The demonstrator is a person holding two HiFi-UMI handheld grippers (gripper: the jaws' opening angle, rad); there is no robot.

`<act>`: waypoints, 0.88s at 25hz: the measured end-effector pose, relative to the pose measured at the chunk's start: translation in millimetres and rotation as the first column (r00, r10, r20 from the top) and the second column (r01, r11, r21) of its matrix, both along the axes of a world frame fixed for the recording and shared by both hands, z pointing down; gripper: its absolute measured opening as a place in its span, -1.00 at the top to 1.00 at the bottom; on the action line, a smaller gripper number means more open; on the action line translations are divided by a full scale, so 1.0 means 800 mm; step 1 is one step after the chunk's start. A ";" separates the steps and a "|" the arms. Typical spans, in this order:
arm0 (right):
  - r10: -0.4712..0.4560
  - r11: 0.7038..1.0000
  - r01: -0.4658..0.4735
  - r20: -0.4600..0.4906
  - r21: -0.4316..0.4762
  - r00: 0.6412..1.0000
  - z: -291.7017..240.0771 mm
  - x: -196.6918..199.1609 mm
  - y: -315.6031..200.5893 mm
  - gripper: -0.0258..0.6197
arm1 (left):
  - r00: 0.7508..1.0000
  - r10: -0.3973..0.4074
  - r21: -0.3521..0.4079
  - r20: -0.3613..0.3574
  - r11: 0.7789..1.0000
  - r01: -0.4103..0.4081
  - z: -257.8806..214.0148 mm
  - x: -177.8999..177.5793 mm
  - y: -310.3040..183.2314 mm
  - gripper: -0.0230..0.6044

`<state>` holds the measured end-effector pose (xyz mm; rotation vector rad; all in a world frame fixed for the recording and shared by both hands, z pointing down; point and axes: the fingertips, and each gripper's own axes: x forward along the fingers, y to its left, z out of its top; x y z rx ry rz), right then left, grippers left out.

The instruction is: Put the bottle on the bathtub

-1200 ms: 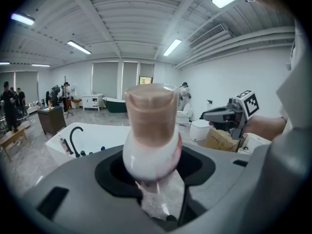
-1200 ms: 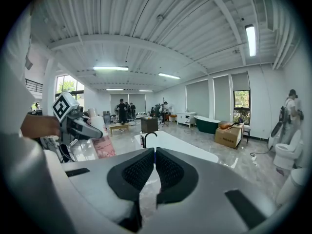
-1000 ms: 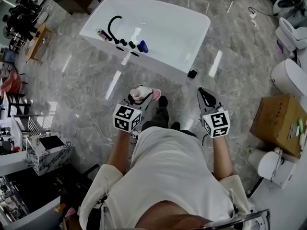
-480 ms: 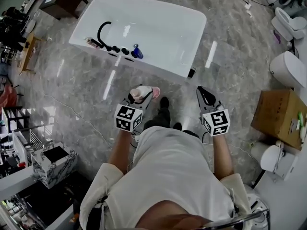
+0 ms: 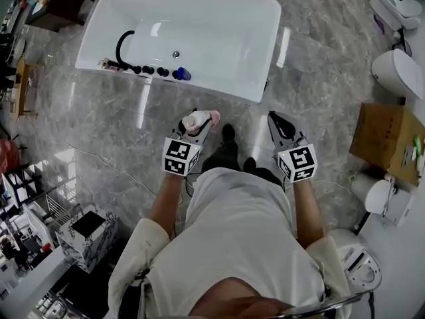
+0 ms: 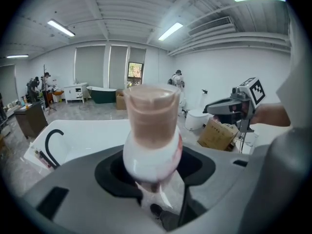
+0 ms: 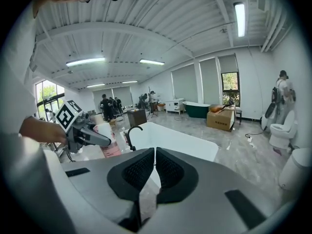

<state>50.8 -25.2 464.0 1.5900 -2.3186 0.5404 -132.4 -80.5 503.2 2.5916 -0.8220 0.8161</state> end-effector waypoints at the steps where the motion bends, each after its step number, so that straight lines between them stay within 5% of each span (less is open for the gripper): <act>1: 0.009 1.000 -0.009 0.002 -0.009 1.000 0.005 -0.002 -0.009 0.81 | 1.000 0.009 -0.004 -0.001 1.000 -0.009 0.007 0.000 -0.011 0.21; 22: 0.011 0.987 -0.011 0.001 -0.163 1.000 0.130 0.033 -0.093 0.81 | 0.996 0.072 -0.025 0.057 0.997 -0.071 0.146 0.070 -0.125 0.21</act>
